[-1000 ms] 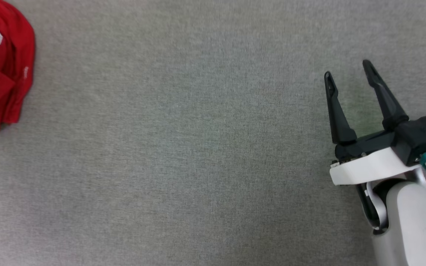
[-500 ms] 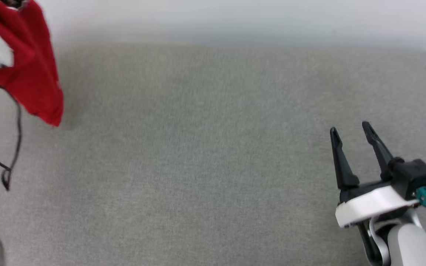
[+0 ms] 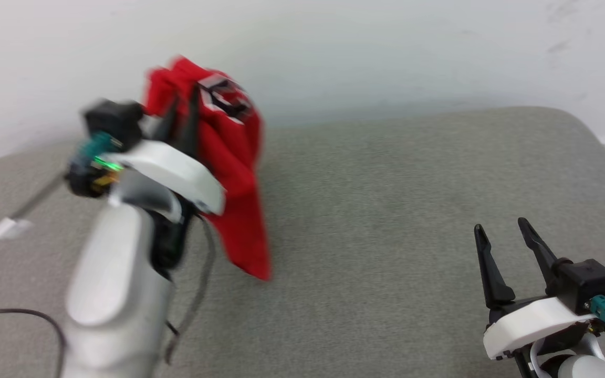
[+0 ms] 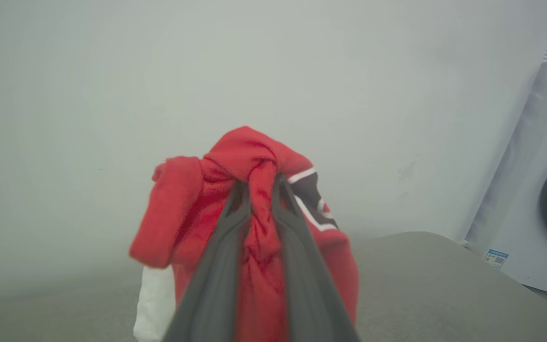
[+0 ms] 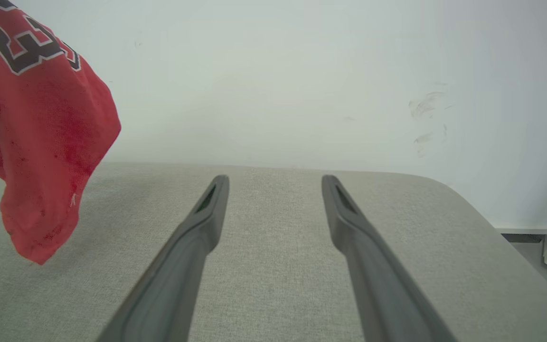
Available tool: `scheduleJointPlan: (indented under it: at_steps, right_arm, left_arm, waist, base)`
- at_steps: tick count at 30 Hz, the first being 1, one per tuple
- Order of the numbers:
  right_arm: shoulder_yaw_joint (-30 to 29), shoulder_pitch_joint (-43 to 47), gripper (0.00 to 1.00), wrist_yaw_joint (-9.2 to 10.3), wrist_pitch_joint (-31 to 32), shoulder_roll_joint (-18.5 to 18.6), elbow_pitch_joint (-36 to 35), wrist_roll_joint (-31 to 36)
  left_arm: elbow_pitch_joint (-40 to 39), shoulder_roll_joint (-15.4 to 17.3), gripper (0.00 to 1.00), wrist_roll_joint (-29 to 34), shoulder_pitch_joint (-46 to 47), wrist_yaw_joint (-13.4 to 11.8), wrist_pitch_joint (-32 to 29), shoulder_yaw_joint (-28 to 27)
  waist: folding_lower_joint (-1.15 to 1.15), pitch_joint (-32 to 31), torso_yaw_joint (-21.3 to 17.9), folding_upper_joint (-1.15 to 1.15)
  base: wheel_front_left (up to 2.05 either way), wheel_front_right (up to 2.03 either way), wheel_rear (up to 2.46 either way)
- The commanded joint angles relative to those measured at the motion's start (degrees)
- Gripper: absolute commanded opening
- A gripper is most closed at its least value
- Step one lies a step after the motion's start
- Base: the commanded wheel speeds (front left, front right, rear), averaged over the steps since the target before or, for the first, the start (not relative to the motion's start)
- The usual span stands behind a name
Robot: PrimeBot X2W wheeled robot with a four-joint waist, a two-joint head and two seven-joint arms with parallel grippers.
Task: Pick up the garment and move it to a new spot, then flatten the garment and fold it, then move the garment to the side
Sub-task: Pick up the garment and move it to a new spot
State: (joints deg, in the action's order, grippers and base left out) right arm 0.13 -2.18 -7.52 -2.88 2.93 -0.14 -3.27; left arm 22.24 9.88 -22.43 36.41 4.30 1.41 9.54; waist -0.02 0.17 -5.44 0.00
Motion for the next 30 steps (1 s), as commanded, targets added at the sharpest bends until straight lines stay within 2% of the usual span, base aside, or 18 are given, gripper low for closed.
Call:
scheduleJointPlan:
  at_steps: [1, 7, 16, 17, 18, 19, 20, 24, 30]
  right_arm:
    - [0.25, 0.45, 1.0, 0.05, 0.36, -0.07, -0.68, 0.3]
    - [0.85, 0.52, 1.0, 0.05, 1.21, -0.08, -2.53, 0.07]
    - [1.18, -0.57, 1.0, 0.06, 0.5, -0.07, -2.5, -0.71]
    - [1.14, -0.84, 1.0, 0.06, 0.36, -0.07, -2.49, -0.8]
    - [1.17, -1.1, 1.0, 0.06, 0.33, -0.07, -2.32, -0.92]
    - [1.33, -1.2, 1.0, 0.06, 0.31, -0.07, -2.16, -0.9]
    - [1.39, -1.33, 1.0, 0.06, 0.24, -0.07, -2.02, -0.85]
    - [1.07, -1.39, 1.0, 0.06, 0.12, -0.06, -1.33, -0.59]
    - [0.67, -0.38, 1.0, 0.06, 0.71, -0.06, -0.99, -0.07]
  left_arm:
    - [-1.75, -0.82, 0.0, 0.21, -2.19, -0.05, -0.28, 1.06]
    - [-7.32, -4.63, 0.0, -0.36, -12.15, -0.7, -1.56, 6.8]
    - [-1.79, -5.71, 0.0, 1.5, -23.26, -2.73, -1.51, 13.18]
    - [-0.97, -5.78, 0.15, 1.29, -24.12, -2.31, -2.19, 13.85]
    - [-0.38, -5.8, 0.43, 1.39, -24.61, -2.2, -2.31, 14.34]
    - [0.22, -5.58, 0.76, 1.87, -24.92, -2.08, -2.36, 14.87]
    - [0.62, -5.57, 1.0, 1.84, -25.16, -1.95, -2.23, 15.14]
    - [-0.62, -5.6, 1.0, 3.0, -23.97, -1.78, 2.48, 15.65]
    - [-4.43, -5.06, 1.0, 4.84, -22.23, -3.57, 9.76, 14.46]
  waist:
    - [0.02, -0.74, -2.15, 0.0]
    - [0.02, 1.24, -5.07, 0.0]
    - [0.02, 5.25, -5.23, 0.0]
    - [0.02, 5.72, -4.92, 0.0]
    - [0.02, 5.84, -4.6, 0.0]
    - [0.02, 5.86, -4.27, 0.0]
    - [0.02, 5.93, -3.9, 0.0]
    - [0.02, 5.06, -2.18, 0.0]
    - [0.02, 2.71, 0.23, 0.0]
  base:
    - [0.0, 0.0, 0.0]
    - [0.0, 0.0, 0.0]
    - [0.0, 0.0, 0.0]
    - [0.0, 0.0, 0.0]
    - [0.0, 0.0, 0.0]
    - [0.0, 0.0, 0.0]
    - [0.0, 0.0, 0.0]
    - [0.0, 0.0, 0.0]
    - [0.0, 0.0, 0.0]
